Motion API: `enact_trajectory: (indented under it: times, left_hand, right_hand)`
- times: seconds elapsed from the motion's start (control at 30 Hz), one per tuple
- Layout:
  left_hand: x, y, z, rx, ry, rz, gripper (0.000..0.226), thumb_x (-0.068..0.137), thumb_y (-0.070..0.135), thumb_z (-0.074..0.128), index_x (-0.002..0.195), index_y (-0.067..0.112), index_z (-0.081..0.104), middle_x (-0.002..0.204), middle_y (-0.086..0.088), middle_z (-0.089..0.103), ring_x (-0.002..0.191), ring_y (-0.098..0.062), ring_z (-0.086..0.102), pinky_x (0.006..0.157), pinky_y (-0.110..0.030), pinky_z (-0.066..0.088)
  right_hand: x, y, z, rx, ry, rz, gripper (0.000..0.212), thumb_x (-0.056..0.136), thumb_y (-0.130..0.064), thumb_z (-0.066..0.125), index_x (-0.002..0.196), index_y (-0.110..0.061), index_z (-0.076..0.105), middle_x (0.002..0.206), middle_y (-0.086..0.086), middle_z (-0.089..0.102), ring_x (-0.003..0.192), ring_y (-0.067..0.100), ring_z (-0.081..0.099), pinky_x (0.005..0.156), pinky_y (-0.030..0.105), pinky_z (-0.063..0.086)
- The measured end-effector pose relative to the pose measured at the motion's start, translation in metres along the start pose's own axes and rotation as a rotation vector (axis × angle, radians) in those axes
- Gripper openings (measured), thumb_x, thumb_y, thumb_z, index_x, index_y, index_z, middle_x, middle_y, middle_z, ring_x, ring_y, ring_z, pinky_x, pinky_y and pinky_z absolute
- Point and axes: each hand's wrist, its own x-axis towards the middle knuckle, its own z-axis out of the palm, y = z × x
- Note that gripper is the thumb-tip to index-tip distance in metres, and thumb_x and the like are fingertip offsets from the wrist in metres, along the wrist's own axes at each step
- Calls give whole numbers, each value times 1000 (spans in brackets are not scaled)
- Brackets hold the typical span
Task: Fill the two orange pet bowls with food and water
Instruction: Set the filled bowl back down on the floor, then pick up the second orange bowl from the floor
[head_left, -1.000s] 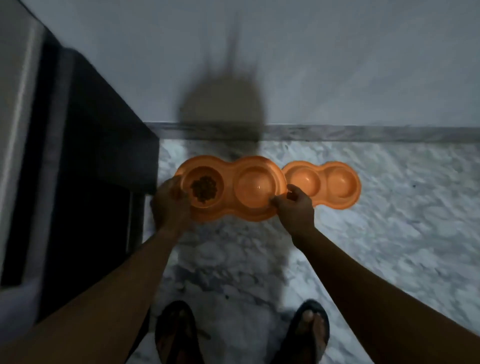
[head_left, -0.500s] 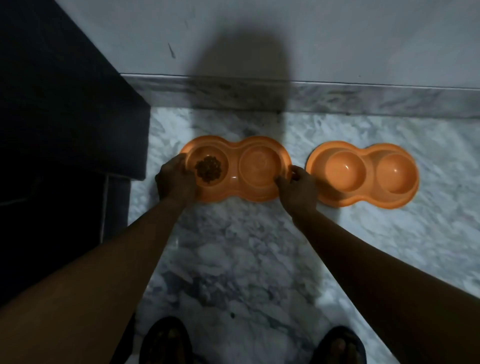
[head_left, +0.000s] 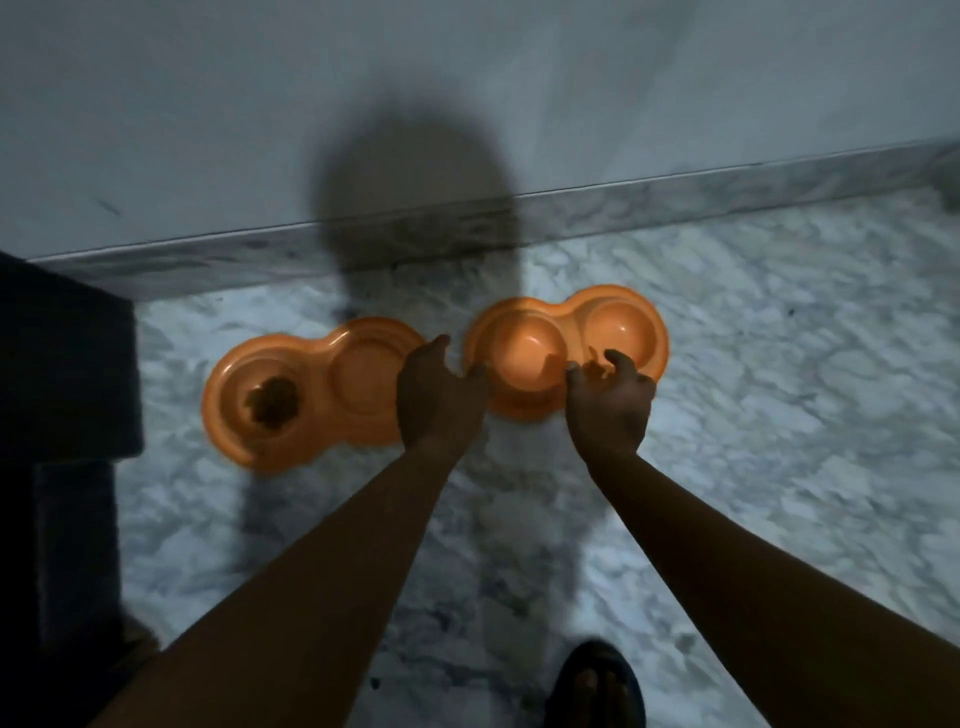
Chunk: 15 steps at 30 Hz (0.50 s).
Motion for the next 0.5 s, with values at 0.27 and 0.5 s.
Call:
enact_trajectory:
  times: [0.27,0.5]
  left_hand:
    - [4,15,82,59,82,-246,58,93,30,60,145,9,44,146,-20,44,132,-42,44,102,-43,40]
    - [-9,26,55,-32,97,-116,50,71,24,51,116,6,64,109,-24,65,101,-43,62,86,-44,53]
  right_hand:
    - [73,53,-26,106,-6,187,62,95,-52,59,137,-7,51,137,25,49,128,43,50,101,48,43]
    - [62,35,-62,238,-90,173,43,89,-36,64,119,-5,63,99,6,63,93,25,61,86,39,50]
